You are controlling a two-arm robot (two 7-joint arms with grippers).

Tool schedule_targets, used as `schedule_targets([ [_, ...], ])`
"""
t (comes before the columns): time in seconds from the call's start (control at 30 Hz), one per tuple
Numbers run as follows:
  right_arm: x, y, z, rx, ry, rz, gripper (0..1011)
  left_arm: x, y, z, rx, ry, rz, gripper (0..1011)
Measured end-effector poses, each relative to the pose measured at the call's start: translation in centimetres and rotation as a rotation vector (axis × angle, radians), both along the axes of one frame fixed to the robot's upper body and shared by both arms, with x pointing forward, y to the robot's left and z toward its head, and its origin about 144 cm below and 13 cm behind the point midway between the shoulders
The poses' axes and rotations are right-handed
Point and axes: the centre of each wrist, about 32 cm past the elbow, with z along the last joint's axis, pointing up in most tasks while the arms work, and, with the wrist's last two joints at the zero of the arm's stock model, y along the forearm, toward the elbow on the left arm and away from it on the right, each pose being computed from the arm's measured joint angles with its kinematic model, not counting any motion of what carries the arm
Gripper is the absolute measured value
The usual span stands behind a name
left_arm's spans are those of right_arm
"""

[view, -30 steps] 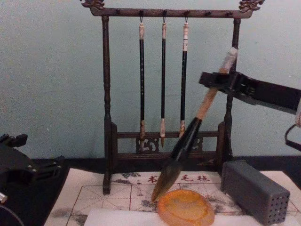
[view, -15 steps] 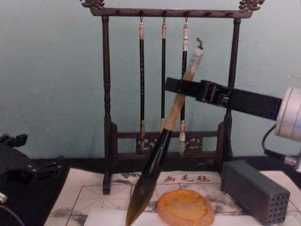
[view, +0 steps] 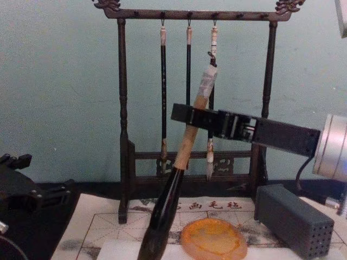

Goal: Pick up the brush from the inkstone, write on the paper, then place the brush back to its original position.

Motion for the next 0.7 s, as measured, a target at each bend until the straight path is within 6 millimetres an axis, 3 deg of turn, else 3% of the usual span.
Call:
schedule_targets([
  [0.7,-0.52,0.27,-0.77,-0.04,-0.071,0.031,187,0.0,0.0,0.0,0.0,0.0,0.0,1001],
])
